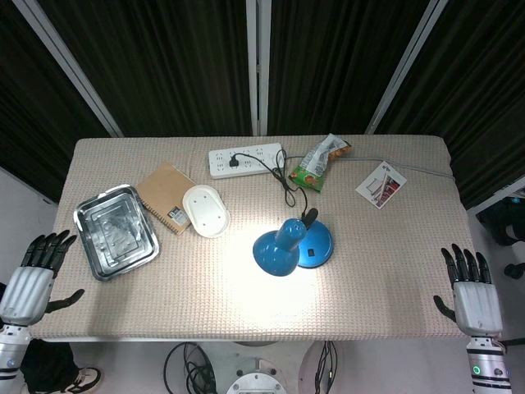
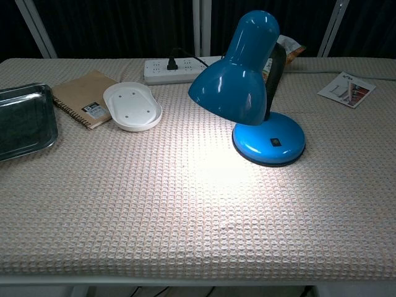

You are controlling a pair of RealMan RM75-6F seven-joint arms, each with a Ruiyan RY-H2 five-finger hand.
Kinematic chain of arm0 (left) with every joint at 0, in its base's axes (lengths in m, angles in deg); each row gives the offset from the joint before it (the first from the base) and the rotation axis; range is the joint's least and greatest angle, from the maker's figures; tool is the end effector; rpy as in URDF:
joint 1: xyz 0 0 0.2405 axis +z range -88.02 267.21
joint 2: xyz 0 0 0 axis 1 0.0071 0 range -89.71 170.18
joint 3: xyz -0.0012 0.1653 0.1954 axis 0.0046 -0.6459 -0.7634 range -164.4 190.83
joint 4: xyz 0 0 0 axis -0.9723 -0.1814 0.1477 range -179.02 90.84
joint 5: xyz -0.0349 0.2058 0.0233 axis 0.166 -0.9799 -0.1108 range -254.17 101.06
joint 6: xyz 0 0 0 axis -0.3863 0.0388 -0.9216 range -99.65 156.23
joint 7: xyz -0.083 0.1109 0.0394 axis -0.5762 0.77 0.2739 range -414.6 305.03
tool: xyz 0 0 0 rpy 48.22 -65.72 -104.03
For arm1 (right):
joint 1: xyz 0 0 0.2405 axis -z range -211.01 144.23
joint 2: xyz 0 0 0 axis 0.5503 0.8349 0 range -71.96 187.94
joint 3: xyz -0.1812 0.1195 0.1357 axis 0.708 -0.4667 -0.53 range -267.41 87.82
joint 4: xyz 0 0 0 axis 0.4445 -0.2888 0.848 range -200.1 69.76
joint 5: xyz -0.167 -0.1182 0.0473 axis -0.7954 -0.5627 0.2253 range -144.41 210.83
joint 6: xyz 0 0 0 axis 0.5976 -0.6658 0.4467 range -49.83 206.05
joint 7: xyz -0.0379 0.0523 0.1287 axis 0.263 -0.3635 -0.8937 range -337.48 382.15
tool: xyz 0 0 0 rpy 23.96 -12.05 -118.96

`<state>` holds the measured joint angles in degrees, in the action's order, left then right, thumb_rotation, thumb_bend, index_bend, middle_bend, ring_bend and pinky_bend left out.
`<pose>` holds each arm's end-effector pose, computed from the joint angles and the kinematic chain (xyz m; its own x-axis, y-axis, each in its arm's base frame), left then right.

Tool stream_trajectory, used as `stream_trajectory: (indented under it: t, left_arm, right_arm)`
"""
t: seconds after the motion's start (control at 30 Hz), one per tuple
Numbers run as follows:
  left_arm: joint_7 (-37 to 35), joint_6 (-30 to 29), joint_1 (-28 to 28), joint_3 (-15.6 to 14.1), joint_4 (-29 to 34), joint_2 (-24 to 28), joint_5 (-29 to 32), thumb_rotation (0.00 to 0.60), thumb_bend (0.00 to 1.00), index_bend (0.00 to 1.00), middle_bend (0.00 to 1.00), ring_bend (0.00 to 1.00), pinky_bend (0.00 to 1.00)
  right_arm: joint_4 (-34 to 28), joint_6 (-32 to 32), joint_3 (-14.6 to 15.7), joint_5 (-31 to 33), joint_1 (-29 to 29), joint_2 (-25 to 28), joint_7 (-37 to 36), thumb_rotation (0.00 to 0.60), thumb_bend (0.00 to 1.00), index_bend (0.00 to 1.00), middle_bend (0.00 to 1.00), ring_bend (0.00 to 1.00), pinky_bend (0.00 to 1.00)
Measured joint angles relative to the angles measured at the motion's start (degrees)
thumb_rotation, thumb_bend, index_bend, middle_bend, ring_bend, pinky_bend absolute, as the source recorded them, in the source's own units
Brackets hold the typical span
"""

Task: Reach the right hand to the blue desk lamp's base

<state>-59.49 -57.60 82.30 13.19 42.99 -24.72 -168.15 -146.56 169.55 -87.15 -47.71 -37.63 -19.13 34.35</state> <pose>-0.3109 0.1844 0.1524 0.4017 0.0232 0.9155 0.9082 -0.1382 -0.3950 -0.3370 -0.1580 0.1077 0.5551 -0.0110 0.8317 -0.8285 0.0823 0.5540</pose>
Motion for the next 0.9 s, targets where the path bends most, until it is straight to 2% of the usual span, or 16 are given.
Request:
stream_trajectory:
  t: [0.6,0.67,0.73,0.8,0.9]
  left_arm:
    - [-0.06,0.00,0.27,-0.19,-0.19,-0.17,0.07,0.600,0.14,0.00,0.00,0.00,0.00]
    - [-0.05,-0.01,0.29,-0.13,-0.11,-0.12,0.17,0.600,0.14,0.00,0.00,0.00,0.00]
    - [-0.07,0.00,0.28,-0.11,0.03,-0.11,0.16,0.600,0.14,0.00,0.00,0.00,0.00]
    - [-0.04,-0.05,0.29,-0.19,0.17,-0.14,-0.04,0.600,0.14,0.00,0.00,0.00,0.00]
    - [0.04,-0.37,0.41,-0.23,0.10,-0.28,-0.21,0.600,0.14,0.00,0.00,0.00,0.00]
  right_arm:
    - [0.12,0.55,-1.84,-5.86,0.62,-0.13,-2.23,0.600,0.14,0.00,0.00,0.00,0.00]
    - [-0.49,0.16,-2.02,-5.87,0.52,0.03,-1.28,0.600,0.14,0.00,0.08,0.04,0.01]
    - [-1.25,-0.17,-2.32,-5.99,0.30,0.22,0.19,0.600,0.14,0.00,0.26,0.19,0.15]
    - [-2.14,-0.54,-2.69,-6.43,-0.12,0.31,1.44,0.600,0.15,0.00,0.51,0.43,0.41]
    - [-2.98,-1.45,-3.17,-7.54,-1.07,0.10,2.24,0.600,0.15,0.00,0.76,0.66,0.70]
